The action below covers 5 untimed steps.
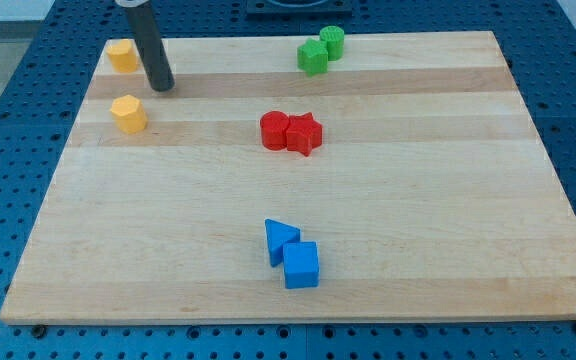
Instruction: Push the green circle away from the green star
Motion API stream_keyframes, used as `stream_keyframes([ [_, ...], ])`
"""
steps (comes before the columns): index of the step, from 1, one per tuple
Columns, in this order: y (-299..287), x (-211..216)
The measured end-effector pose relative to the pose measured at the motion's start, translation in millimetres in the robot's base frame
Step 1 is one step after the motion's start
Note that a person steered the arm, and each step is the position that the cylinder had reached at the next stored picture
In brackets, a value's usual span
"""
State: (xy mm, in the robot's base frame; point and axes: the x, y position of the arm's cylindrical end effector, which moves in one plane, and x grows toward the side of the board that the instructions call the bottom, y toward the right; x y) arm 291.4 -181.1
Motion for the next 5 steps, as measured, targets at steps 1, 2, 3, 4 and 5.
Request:
stream_keyframes([
  [1,41.6,-16.2],
  [2,84.3,-46.9],
  [3,110.7,-71.9],
  [4,143.6,-84.6],
  [5,181.6,-88.5],
])
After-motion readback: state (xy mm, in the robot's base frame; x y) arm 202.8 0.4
